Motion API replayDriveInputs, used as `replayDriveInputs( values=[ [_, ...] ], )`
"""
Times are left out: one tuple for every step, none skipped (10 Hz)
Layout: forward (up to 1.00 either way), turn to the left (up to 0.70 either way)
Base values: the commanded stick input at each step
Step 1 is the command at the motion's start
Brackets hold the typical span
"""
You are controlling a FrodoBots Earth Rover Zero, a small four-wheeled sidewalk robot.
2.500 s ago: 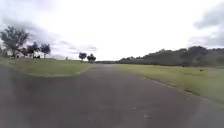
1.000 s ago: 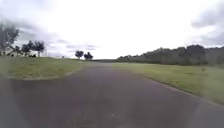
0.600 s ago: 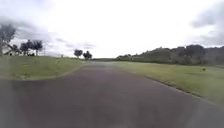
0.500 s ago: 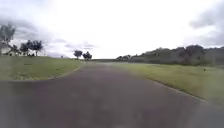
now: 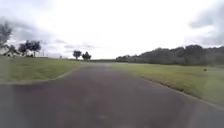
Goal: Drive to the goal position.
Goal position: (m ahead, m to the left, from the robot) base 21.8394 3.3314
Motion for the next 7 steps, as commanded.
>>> replayDriveInputs(
  values=[
    [0.7,0.0],
    [0.7,0.0],
    [0.7,0.0],
    [0.7,0.0],
    [0.7,0.0],
    [0.7,0.0],
    [0.7,0.0]
  ],
)
